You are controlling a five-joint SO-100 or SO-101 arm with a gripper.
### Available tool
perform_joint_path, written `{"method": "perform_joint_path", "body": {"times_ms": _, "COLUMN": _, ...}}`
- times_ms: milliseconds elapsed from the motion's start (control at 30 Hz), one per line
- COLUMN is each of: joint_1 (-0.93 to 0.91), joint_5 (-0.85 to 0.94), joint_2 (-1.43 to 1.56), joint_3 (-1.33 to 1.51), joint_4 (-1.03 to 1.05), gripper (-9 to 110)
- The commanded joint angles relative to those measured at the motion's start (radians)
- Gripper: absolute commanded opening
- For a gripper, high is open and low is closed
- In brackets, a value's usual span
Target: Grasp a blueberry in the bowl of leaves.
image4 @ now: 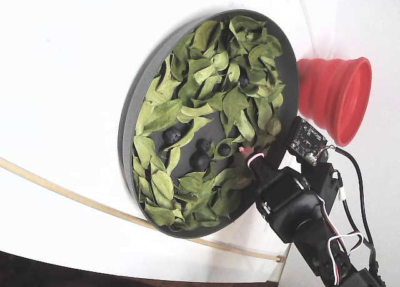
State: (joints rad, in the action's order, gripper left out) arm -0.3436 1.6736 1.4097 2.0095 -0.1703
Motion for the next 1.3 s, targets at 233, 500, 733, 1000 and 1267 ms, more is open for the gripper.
{"method": "perform_joint_path", "body": {"times_ms": 233, "joint_1": -0.009, "joint_5": -0.012, "joint_2": 0.054, "joint_3": -0.002, "joint_4": -0.014, "gripper": 14}}
{"method": "perform_joint_path", "body": {"times_ms": 500, "joint_1": -0.009, "joint_5": -0.012, "joint_2": 0.054, "joint_3": -0.002, "joint_4": -0.014, "gripper": 14}}
{"method": "perform_joint_path", "body": {"times_ms": 733, "joint_1": -0.009, "joint_5": -0.012, "joint_2": 0.054, "joint_3": -0.002, "joint_4": -0.014, "gripper": 14}}
{"method": "perform_joint_path", "body": {"times_ms": 1000, "joint_1": 0.002, "joint_5": -0.020, "joint_2": 0.061, "joint_3": 0.008, "joint_4": -0.014, "gripper": 14}}
{"method": "perform_joint_path", "body": {"times_ms": 1267, "joint_1": 0.020, "joint_5": -0.032, "joint_2": 0.080, "joint_3": 0.009, "joint_4": -0.014, "gripper": 15}}
